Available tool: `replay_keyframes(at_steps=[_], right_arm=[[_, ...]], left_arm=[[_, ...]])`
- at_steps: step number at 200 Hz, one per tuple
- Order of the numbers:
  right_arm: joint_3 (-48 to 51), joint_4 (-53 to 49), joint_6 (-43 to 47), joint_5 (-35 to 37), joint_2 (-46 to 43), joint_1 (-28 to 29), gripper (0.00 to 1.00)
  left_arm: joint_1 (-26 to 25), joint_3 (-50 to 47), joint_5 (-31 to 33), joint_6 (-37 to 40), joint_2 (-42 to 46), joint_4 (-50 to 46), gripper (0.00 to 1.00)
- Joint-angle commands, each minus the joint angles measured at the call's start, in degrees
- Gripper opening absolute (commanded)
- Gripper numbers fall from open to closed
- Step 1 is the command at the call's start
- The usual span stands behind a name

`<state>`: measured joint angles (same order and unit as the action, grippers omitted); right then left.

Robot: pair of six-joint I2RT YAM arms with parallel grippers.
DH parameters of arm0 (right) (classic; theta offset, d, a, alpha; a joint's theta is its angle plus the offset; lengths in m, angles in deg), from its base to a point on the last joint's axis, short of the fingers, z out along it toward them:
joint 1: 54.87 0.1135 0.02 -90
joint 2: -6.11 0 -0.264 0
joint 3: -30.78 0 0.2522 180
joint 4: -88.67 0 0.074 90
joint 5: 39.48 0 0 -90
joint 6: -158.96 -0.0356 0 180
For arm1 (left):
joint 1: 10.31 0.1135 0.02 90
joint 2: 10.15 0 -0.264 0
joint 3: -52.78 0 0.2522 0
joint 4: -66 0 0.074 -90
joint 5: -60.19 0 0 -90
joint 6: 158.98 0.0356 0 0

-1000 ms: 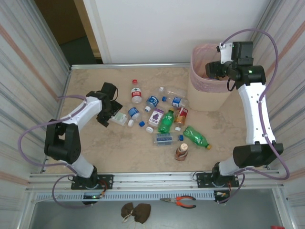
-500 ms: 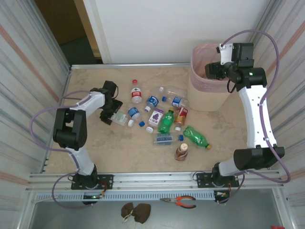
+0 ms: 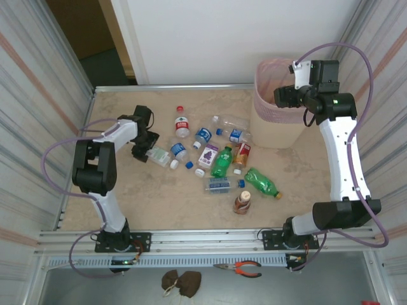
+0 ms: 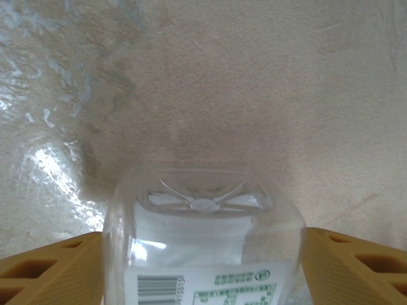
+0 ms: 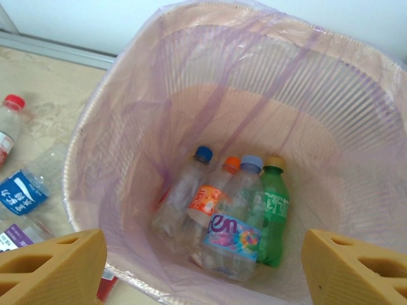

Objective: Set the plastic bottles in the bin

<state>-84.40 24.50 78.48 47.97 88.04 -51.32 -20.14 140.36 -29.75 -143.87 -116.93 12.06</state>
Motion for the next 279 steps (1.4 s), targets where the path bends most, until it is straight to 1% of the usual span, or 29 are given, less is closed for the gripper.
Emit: replay_keyframes(at_steps=[1,26,62,107,131,163,170,179,192,207,227,252,279], right_arm=[[0.23,0.01,-0.08,1.11,-1.92,0.66,0.79],[0.09,-0.28,-0.16,1.48,-2.11,1.16,0.79],[0.24,-0.12,-0.49,1.83,-3.11,2.32,0.79],[0.95,0.66,-2.12,-0.15,-5.32,4.27,0.79],[1.75,1.81,-3.34,-2.99,-7.17,4.87,0.79],[4.51,5.69,-6.55,-10.66,-10.57,5.17,0.8],[5.12,6.7,-7.4,-12.45,-11.12,5.15,0.8],[6.02,7.99,-8.25,-15.21,-11.94,5.33,0.8],[7.54,10.25,-9.92,-19.04,-12.97,5.46,0.8],[9.4,12.89,-11.69,-23.83,-14.09,5.88,0.8],[11.04,15.62,-13.38,-28.18,-14.99,7.35,0.8],[13.22,19.36,-14.04,-33.25,-16.08,10.38,0.81],[15.94,23.62,-14.4,-39.29,-16.88,13.51,0.82]], left_arm=[[0.51,0.75,0.75,-0.85,-1.04,-0.16,0.75],[0.56,0.16,0.59,-0.66,-0.76,0.28,0.71],[0.6,-0.42,1.07,1.1,1.71,0.33,0.68],[0.6,-4.94,2.23,2.78,10.18,0.36,0.65],[0.67,-7.73,2.06,6.35,16.42,2.18,0.6],[0.43,-11.8,0.61,14.97,26.26,8.05,0.59],[0.44,-13.04,-0.15,16.8,28.59,10.87,0.58],[0.43,-14.95,-1.8,18.92,31.71,14.04,0.57],[0.43,-17.35,-5.12,22.39,35.8,20.27,0.53],[0.43,-20.76,-9.7,25.36,40.37,29.15,0.51],[0.51,-24.45,-14.86,27.79,45.13,40.07,0.5],[0.55,-24.76,-24.3,32.09,47.37,49.21,0.5],[0.43,-23.77,-33.15,32.52,47.19,59.29,0.49]])
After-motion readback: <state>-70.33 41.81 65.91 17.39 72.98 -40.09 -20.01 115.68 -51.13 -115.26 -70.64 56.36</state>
